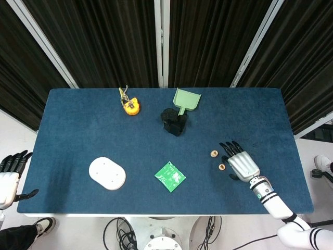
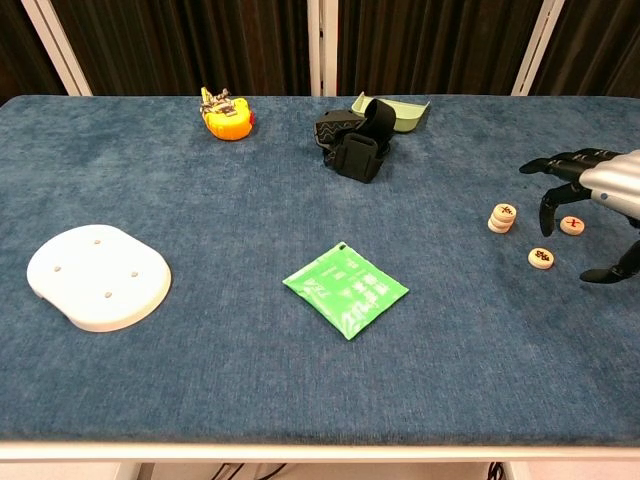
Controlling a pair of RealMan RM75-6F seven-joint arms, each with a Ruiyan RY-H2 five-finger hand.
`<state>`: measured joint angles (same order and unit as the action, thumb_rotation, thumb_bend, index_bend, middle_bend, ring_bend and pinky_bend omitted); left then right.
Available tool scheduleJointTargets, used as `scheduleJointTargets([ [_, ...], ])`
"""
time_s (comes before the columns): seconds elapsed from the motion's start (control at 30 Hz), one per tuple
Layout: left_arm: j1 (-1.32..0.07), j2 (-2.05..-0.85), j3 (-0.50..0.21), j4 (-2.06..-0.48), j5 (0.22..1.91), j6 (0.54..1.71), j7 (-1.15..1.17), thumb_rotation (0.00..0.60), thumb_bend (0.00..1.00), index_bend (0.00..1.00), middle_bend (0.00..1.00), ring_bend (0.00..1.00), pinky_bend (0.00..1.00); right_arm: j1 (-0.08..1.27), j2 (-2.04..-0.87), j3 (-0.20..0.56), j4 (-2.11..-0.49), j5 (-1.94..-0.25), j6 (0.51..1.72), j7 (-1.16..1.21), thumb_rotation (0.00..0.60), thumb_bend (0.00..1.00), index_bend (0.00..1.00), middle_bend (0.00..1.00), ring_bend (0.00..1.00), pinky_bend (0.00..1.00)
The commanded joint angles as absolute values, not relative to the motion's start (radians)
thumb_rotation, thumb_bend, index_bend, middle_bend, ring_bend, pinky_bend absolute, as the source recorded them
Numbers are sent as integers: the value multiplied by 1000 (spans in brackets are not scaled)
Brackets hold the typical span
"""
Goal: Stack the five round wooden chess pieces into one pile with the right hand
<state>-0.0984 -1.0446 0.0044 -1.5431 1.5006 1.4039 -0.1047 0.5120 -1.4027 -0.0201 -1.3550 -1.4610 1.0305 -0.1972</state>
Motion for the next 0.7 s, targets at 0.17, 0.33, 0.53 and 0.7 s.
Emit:
scheduleJointTargets([
  [0.17,-99,-1044,4,-1540,1499,1402,-112,600,70,0,0,0,0,522,-1435,-13,-1328,-1448,999,-202,600,262,426,8,0,0],
  [0.33,-99,-1044,3,-1539,1498,1402,-112,600,70,0,0,0,0,525,-1444,-12,-1320,-1445,989,-208,600,323,427,6,0,0],
  [0.53,-99,-1044,4,-1542,1499,1402,-108,600,70,0,0,0,0,524,-1446,-11,-1316,-1445,987,-210,600,327,427,6,0,0],
  [0.7,-99,-1044,5,-1542,1500,1401,-108,600,71,0,0,0,0,521,-1451,-14,-1313,-1449,988,-210,600,324,427,6,0,0],
])
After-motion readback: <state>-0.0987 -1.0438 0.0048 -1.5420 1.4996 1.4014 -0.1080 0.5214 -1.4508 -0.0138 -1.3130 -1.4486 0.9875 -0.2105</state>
